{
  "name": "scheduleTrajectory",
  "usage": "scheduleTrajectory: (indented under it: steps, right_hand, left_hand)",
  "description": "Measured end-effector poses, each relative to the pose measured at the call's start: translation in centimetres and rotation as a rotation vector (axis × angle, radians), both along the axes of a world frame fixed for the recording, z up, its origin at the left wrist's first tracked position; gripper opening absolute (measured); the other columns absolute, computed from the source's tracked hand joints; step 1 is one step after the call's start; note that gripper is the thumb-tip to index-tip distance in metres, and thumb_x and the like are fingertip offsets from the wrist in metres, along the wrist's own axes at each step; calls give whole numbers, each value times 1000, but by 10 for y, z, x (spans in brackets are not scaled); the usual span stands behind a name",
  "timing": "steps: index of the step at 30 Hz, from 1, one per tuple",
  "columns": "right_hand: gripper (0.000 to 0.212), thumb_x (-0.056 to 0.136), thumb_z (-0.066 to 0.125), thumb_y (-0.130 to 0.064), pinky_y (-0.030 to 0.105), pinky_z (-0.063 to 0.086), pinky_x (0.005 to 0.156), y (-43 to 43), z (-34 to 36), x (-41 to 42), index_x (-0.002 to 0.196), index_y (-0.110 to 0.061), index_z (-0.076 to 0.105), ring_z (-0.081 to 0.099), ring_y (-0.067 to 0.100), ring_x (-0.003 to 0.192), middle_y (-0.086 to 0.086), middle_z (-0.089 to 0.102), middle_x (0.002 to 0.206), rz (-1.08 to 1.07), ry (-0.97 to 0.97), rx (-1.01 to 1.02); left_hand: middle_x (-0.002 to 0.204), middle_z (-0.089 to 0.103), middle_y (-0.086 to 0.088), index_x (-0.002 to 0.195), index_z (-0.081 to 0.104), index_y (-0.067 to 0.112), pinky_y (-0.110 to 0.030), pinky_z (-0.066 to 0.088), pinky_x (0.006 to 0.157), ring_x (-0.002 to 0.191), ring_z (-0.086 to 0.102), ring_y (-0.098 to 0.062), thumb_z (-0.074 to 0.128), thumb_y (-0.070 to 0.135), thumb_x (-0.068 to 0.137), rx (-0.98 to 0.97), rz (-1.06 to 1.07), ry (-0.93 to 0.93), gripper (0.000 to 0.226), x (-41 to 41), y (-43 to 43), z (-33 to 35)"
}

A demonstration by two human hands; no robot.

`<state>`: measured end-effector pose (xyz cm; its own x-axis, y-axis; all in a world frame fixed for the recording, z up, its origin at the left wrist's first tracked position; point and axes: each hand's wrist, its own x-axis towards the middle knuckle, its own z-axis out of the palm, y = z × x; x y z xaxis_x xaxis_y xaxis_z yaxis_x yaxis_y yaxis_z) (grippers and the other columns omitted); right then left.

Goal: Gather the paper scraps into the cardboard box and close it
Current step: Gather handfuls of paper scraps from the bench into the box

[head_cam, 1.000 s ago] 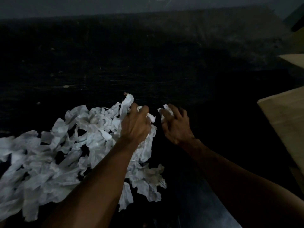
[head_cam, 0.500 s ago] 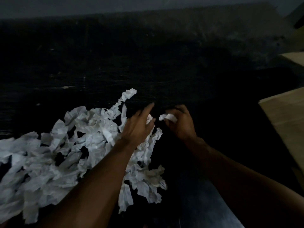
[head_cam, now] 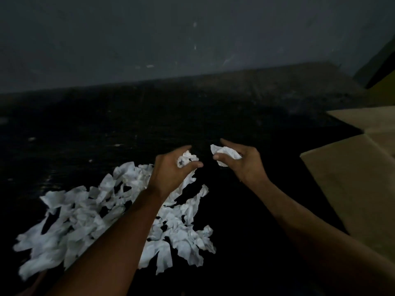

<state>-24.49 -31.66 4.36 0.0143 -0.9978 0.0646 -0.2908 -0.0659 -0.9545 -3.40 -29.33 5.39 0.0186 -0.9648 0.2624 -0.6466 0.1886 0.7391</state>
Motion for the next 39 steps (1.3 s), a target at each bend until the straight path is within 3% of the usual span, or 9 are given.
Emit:
scheduleTrajectory:
  steps: [3, 6, 12, 18, 25, 30, 32, 35, 39]
  right_hand:
    - [58, 68, 84, -41, 5, 41, 89, 13, 29, -4, 121, -24, 67, 59, -10, 103, -10, 67, 118, 14, 9, -77]
    - [57, 68, 84, -39, -2, 37, 83, 29, 54, -9, 120, -21, 68, 58, -10, 101, -8, 67, 118, 9, 30, -140]
    - [56, 70, 83, -40, 20, 46, 96, 84, 103, -36, 120, -22, 68, 60, -2, 106, -4, 68, 120, -32, 62, -236]
    - [57, 72, 80, -44, 5, 39, 74, 142, 128, -71, 123, -24, 65, 56, -5, 103, -10, 66, 118, -143, 159, -286]
    - [50, 70, 80, -49, 13, 49, 79, 188, 148, -135, 112, -23, 73, 64, -9, 89, -11, 73, 103, -297, 229, -390]
    - [45, 73, 80, -43, -2, 39, 71, 195, 158, -203, 112, -21, 73, 62, -5, 94, -20, 63, 98, -359, 266, -442]
    - [49, 73, 78, -47, 3, 43, 80, 191, 160, -240, 114, -22, 71, 61, -3, 100, -17, 65, 108, -381, 282, -440]
    - [53, 71, 78, -52, 29, 53, 91, 180, 161, -305, 115, -22, 70, 64, 2, 104, -4, 70, 115, -408, 252, -439]
    - [43, 73, 79, -48, 19, 55, 78, 174, 157, -396, 109, -25, 73, 65, -9, 84, -16, 73, 93, -399, 225, -418]
  left_hand:
    - [111, 66, 11, 118, 67, 19, -1, 38, 87, 105, 56, 6, 80, 44, 68, -81, 5, 11, 57, -6, 20, 30]
    - [110, 69, 9, 117, 68, 21, -8, 44, 89, 103, 60, 3, 81, 47, 66, -96, 8, 42, 59, -11, 35, 57]
    - [106, 72, 7, 119, 67, 21, -19, 49, 91, 99, 63, 4, 80, 50, 65, -180, -72, 96, 62, -29, 71, 104]
    - [106, 72, 5, 117, 68, 20, -21, 50, 91, 98, 65, 1, 81, 48, 65, -248, -181, 130, 61, -64, 106, 127]
    - [103, 71, 9, 115, 70, 22, -8, 44, 86, 95, 62, 6, 80, 54, 63, -277, -256, 136, 61, -130, 131, 143]
    - [104, 72, 5, 112, 71, 22, 2, 35, 80, 94, 57, 10, 82, 48, 65, -337, -270, 101, 55, -201, 127, 159]
    - [105, 72, 5, 112, 70, 22, 4, 33, 78, 94, 57, 10, 82, 49, 65, -362, -280, 85, 55, -236, 123, 163]
    - [106, 72, 4, 114, 70, 21, 1, 37, 80, 95, 61, 4, 80, 51, 66, -380, -286, 90, 57, -292, 111, 165]
    - [106, 72, 3, 114, 70, 21, -11, 45, 83, 96, 64, -1, 78, 54, 67, -367, -240, 128, 58, -381, 96, 150]
